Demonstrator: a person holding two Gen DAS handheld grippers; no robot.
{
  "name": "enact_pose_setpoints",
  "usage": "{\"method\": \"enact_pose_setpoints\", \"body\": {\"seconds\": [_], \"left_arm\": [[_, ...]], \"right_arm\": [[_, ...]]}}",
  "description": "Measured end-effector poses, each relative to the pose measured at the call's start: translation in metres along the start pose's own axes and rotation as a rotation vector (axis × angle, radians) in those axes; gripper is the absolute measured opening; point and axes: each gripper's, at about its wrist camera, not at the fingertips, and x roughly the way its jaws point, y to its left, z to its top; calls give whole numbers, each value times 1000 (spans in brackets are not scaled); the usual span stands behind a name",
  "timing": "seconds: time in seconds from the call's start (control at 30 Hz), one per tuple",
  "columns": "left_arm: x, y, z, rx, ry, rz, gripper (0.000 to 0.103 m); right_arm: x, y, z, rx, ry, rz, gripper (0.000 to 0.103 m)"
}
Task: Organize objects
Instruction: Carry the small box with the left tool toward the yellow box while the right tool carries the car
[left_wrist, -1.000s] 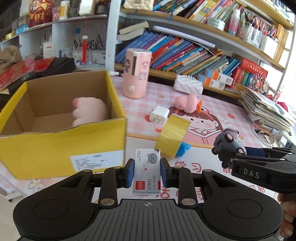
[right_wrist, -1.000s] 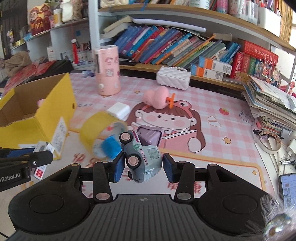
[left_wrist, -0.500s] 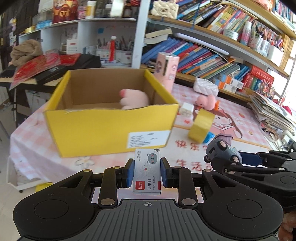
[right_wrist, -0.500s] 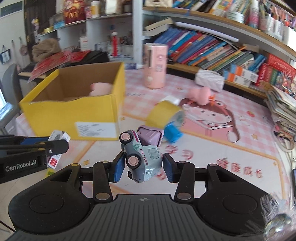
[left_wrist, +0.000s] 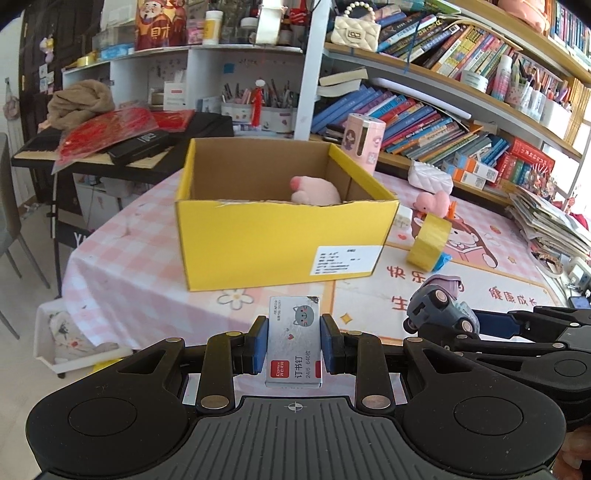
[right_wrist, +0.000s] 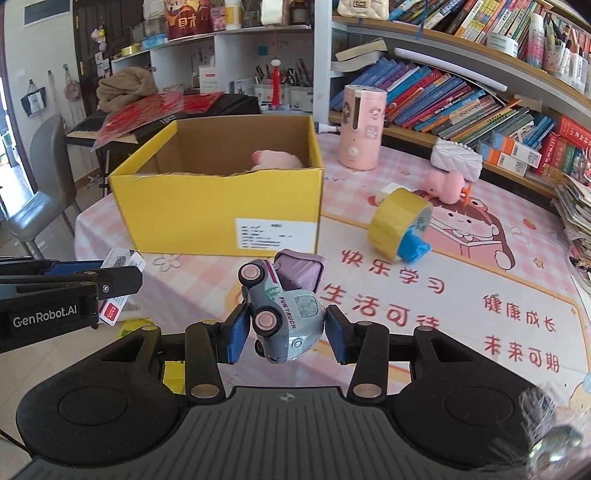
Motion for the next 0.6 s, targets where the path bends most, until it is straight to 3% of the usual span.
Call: {"method": "enact_pose_setpoints", "body": {"seconds": [0.6], "left_arm": [[-28,34,-12,-9,-28,24,27]], "right_arm": [[-11,42,-11,-18,-5,29,42]]}}
